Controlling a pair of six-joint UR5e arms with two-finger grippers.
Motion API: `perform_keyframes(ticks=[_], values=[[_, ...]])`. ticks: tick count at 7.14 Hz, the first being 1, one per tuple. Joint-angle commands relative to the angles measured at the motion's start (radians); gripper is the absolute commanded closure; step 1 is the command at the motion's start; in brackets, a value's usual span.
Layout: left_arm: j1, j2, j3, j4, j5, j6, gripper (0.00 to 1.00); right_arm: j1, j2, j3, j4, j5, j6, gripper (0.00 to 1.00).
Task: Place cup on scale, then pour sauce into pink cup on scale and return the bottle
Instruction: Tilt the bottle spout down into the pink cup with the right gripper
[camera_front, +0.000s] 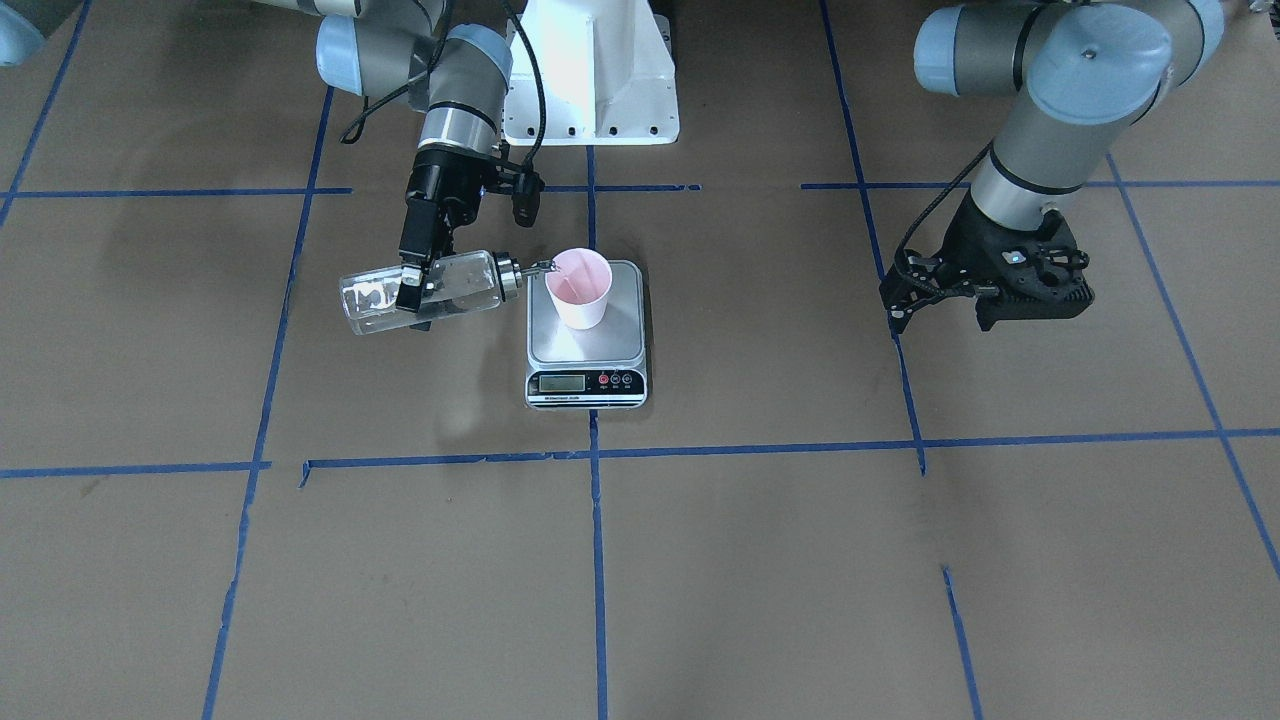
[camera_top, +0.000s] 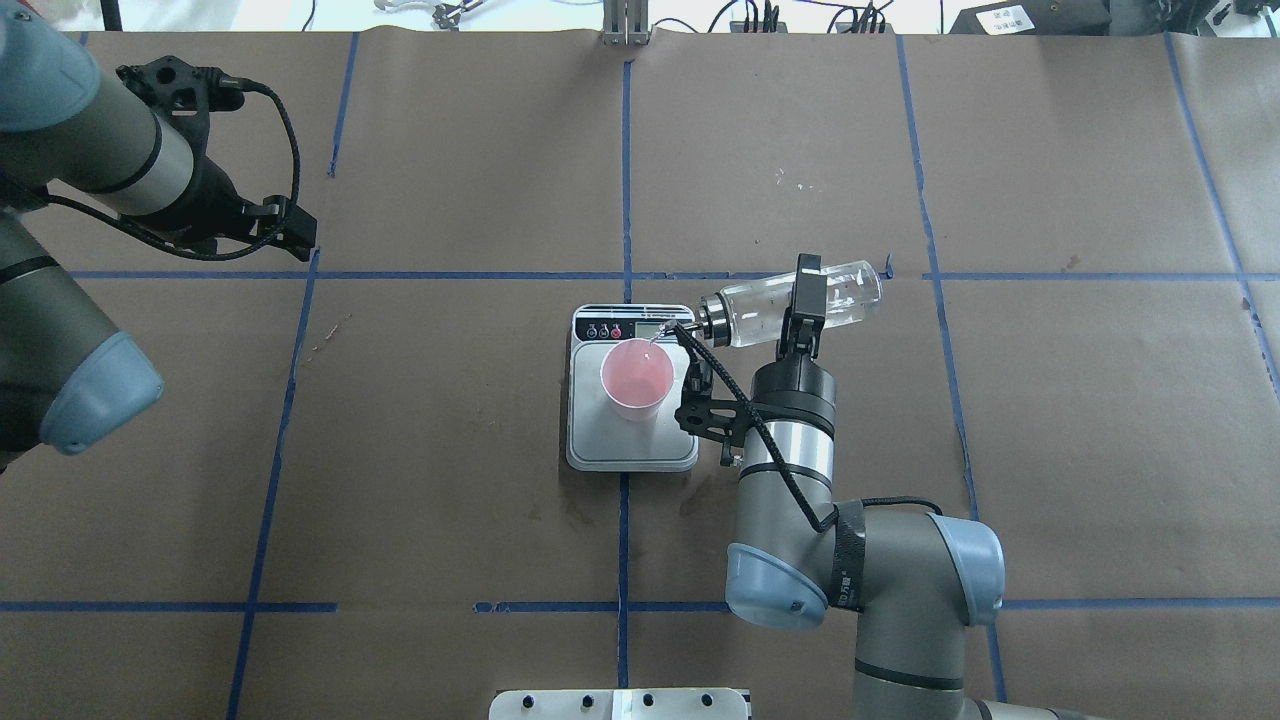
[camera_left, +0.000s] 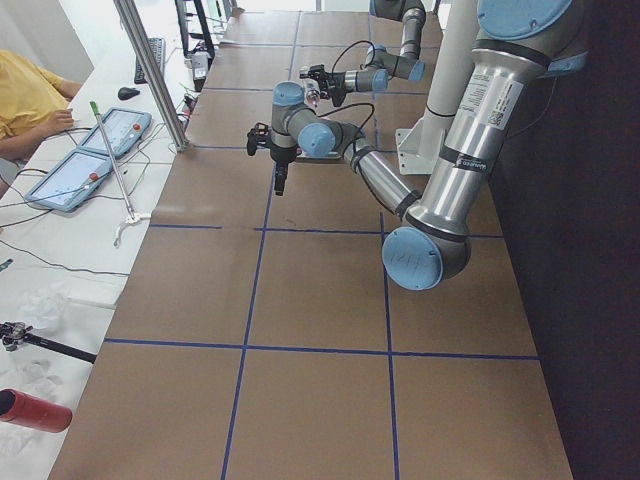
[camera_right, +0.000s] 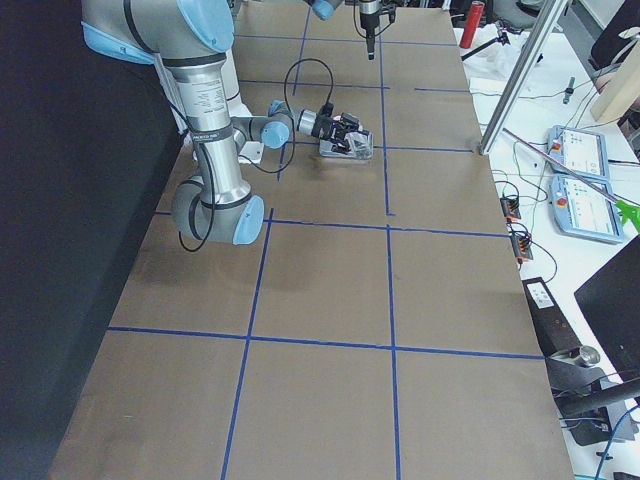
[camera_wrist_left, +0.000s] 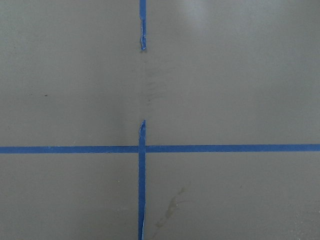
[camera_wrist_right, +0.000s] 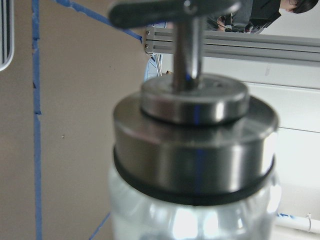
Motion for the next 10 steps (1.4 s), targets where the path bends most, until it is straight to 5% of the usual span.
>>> perform_keyframes(ticks=[1,8,10], values=[[0.002,-0.001,0.0,0.0,0.0,-0.001,0.0,0.002,0.0,-0.003,0.001,-0.027,-0.083,1.0],[0.002,0.0,0.0,0.0,-0.002,-0.004,0.0,-0.001,0.003,0.006,0.016,-0.089,-0.198,1.0],[0.002,-0.001,0.0,0.0,0.0,-0.004,0.0,-0.007,-0.018,-0.009,0.153,-0.078,-0.108,1.0]])
